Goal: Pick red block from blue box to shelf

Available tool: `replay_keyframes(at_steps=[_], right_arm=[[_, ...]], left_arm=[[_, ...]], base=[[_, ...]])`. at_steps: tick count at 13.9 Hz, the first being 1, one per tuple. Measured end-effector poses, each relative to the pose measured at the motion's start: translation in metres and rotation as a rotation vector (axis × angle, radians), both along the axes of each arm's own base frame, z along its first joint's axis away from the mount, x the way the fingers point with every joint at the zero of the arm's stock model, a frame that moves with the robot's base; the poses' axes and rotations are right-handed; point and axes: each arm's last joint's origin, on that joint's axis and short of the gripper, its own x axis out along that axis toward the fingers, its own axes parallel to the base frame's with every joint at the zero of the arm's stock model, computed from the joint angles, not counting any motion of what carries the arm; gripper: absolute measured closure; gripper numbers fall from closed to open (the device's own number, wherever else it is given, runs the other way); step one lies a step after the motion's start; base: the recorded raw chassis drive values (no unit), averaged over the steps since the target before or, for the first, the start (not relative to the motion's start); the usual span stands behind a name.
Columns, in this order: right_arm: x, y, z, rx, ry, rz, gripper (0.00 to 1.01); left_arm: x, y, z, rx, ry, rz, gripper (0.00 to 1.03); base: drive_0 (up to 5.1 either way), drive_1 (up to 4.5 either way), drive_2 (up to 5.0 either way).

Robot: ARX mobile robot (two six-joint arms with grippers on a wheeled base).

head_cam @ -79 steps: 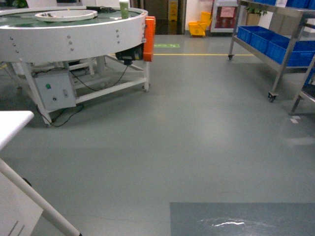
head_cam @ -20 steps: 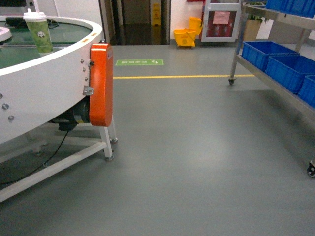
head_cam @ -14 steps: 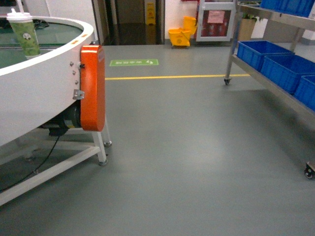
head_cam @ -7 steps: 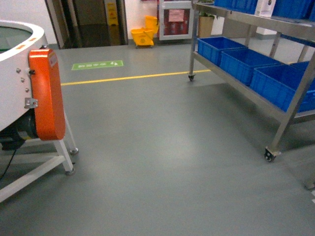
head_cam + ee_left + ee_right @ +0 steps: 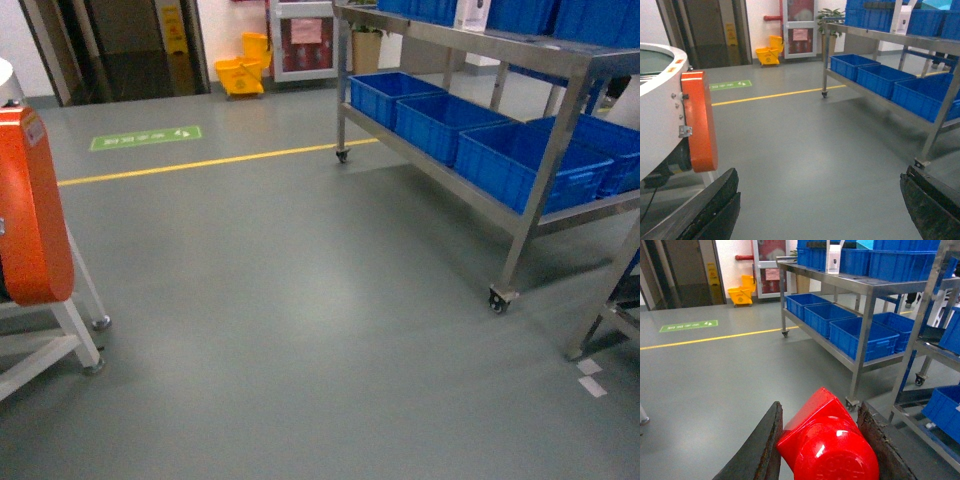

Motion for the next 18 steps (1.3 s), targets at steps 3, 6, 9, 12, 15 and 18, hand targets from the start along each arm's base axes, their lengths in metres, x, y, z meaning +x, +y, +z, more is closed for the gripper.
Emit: replay_keyframes(at_steps=[3,6,9,12,15,18], right_arm=[[0.0,0.0,0.0,0.0,0.0,0.0,0.63],[0.0,0.0,0.0,0.0,0.0,0.0,0.63],[0.0,0.0,0.0,0.0,0.0,0.0,0.63],[0.0,0.0,0.0,0.0,0.0,0.0,0.63],[0.0,0.0,0.0,0.0,0.0,0.0,0.63],[0.0,0.0,0.0,0.0,0.0,0.0,0.63]], left_arm=[[0.0,0.0,0.0,0.0,0.0,0.0,0.05],[0.0,0.0,0.0,0.0,0.0,0.0,0.05],[0.0,0.0,0.0,0.0,0.0,0.0,0.05],[0.0,0.0,0.0,0.0,0.0,0.0,0.05],[0.0,0.0,0.0,0.0,0.0,0.0,0.05],[0.0,0.0,0.0,0.0,0.0,0.0,0.05]], base=[[-1.0,-1.04,-1.0],[-1.0,-1.04,-1.0],[-1.2,-1.21,-1.2],[-1.3,-1.29,-1.3],[-1.4,-1.35,-1.4],[-1.5,-1.49,-1.5]])
